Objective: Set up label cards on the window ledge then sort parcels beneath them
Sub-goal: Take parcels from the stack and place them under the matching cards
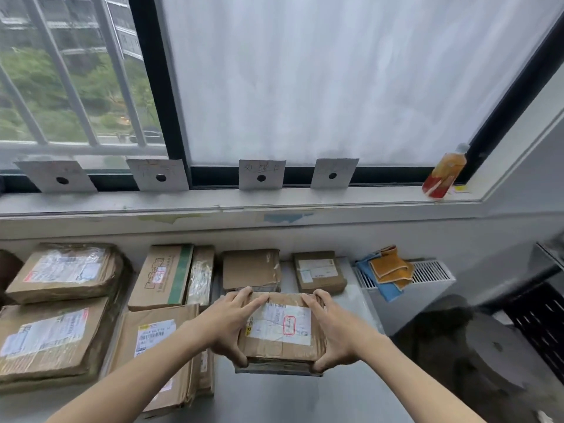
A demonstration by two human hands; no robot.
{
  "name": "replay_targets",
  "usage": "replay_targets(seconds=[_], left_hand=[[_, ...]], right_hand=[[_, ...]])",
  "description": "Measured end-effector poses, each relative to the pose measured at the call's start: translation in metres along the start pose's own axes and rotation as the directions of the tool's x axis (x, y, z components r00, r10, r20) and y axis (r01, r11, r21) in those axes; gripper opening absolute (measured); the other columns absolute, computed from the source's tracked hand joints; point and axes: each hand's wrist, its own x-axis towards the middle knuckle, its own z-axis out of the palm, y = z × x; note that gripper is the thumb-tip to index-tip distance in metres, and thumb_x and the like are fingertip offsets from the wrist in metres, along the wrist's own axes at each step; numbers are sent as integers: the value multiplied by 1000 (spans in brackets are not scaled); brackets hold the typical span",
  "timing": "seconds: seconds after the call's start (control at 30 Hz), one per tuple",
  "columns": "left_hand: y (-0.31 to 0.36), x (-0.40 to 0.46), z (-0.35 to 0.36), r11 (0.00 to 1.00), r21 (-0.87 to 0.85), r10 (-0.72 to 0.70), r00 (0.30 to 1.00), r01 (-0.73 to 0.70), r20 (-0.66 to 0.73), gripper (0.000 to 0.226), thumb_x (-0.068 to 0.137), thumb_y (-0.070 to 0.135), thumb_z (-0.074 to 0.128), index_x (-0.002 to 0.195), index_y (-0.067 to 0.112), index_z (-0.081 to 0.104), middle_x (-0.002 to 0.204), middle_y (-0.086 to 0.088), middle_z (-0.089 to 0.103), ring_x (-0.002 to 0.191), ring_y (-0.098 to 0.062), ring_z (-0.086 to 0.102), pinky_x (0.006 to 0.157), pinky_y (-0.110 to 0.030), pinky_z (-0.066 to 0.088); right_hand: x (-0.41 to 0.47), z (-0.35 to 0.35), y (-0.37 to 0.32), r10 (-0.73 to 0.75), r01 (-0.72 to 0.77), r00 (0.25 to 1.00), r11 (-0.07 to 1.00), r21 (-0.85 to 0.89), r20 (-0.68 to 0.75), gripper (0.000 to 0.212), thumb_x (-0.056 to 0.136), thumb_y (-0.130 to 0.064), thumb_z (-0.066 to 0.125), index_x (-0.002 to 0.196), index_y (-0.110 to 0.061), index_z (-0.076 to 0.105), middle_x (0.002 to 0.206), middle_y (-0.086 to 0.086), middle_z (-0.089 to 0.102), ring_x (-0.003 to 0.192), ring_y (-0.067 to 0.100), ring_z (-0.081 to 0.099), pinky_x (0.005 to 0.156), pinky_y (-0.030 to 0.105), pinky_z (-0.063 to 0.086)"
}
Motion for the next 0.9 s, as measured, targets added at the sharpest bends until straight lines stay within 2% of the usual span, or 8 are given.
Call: replay_targets(seconds=[0.07, 0.27, 0.4, 0.67, 0.9], left_hand=[[0, 14, -3, 1000, -6, 14, 1000, -14, 13, 137, 59, 65, 78, 151, 40, -20, 163, -7, -6, 149, -34, 7, 122, -44, 20], [15, 52, -13, 998, -39, 41, 998, -39, 45, 136, 63, 63, 79, 152, 39, -20, 164, -8, -11, 150, -35, 0, 123, -48, 13], [30, 78, -14, 998, -52, 29, 999, -27, 42, 136, 64, 62, 79, 152, 37, -21, 164, -9, -12, 150, -34, 0, 123, -46, 12], [78, 133, -10, 994, -98, -42, 999, 43, 11, 135, 61, 64, 77, 153, 37, -18, 163, -5, -6, 147, -29, 12, 118, -39, 27], [91, 208, -44, 992, -45, -120, 985, 115, -125, 136, 59, 61, 80, 154, 31, -12, 161, -11, 0, 145, -35, 18, 113, -43, 35]], right_hand=[[3, -2, 9, 12, -13, 1000, 1000, 22, 16, 138, 59, -64, 83, 155, -34, -12, 163, -5, -11, 147, 30, 26, 117, 43, 34], [9, -12, 46, 27, -29, 999, 999, 40, 40, 139, 62, -65, 83, 157, -31, -13, 164, -5, -13, 150, 29, 21, 119, 41, 30], [17, -13, 78, 1, -5, 998, 998, 65, 57, 139, 62, -65, 83, 155, -33, -15, 164, -4, -15, 151, 28, 18, 119, 41, 30], [32, -19, 163, -95, 89, 993, 992, 91, 64, 138, 59, -68, 81, 154, -37, -13, 162, -10, -8, 144, 24, 34, 113, 38, 41], [73, -63, 226, -115, 116, 991, 993, 13, -72, 137, 61, -57, 86, 156, -30, -10, 162, -4, -15, 138, 27, 42, 106, 36, 46]])
